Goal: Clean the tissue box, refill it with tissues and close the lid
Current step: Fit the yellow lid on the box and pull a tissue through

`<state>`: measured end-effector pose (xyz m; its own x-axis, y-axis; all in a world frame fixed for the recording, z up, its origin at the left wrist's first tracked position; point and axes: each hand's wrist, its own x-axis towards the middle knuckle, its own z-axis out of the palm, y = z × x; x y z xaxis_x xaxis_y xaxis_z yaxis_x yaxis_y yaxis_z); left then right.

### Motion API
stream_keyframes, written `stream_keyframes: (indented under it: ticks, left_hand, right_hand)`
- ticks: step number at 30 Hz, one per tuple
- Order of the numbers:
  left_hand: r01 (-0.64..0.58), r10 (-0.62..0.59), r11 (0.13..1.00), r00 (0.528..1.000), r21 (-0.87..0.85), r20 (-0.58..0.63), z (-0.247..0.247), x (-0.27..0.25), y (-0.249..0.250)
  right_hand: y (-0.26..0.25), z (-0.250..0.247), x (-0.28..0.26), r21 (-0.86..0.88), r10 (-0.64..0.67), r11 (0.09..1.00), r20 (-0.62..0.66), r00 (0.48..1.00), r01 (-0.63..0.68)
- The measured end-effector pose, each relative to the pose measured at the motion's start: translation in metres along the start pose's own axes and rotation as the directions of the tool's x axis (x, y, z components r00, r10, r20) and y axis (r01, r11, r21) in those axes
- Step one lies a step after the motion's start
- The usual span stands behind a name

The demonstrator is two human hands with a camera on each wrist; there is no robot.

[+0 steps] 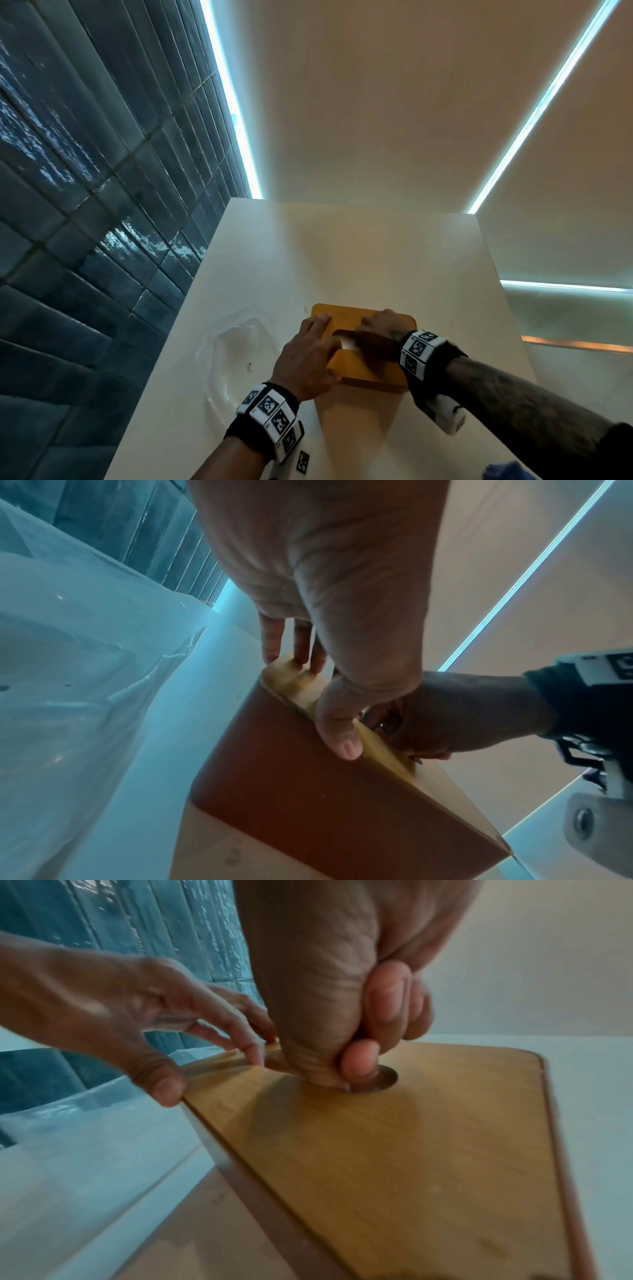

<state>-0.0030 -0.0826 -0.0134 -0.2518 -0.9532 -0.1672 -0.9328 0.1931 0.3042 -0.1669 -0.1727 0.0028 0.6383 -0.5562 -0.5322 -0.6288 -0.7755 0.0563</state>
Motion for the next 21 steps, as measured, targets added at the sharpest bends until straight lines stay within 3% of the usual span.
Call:
stream_keyframes:
  ticks: [5,15,21]
  left_hand:
    - [0.012,-0.012,1.0,1.0,-0.018,-0.02,0.001,-0.001,0.001]
    - [0.013,-0.014,0.999,0.999,-0.038,-0.035,-0.001,-0.004,0.002]
    - [0.002,-0.003,0.998,1.0,-0.055,-0.03,-0.002,-0.004,0.005]
  right_hand:
    - [0.014,0.007,0.009,0.022,-0.005,1.0,0.051,0.999,0.004]
    - [0.013,-0.008,0.006,-0.01,-0.134,0.991,0.088,0.987,0.135]
    - [0.019,-0.005,0.005,0.007,-0.131,0.991,0.092,0.987,0.131]
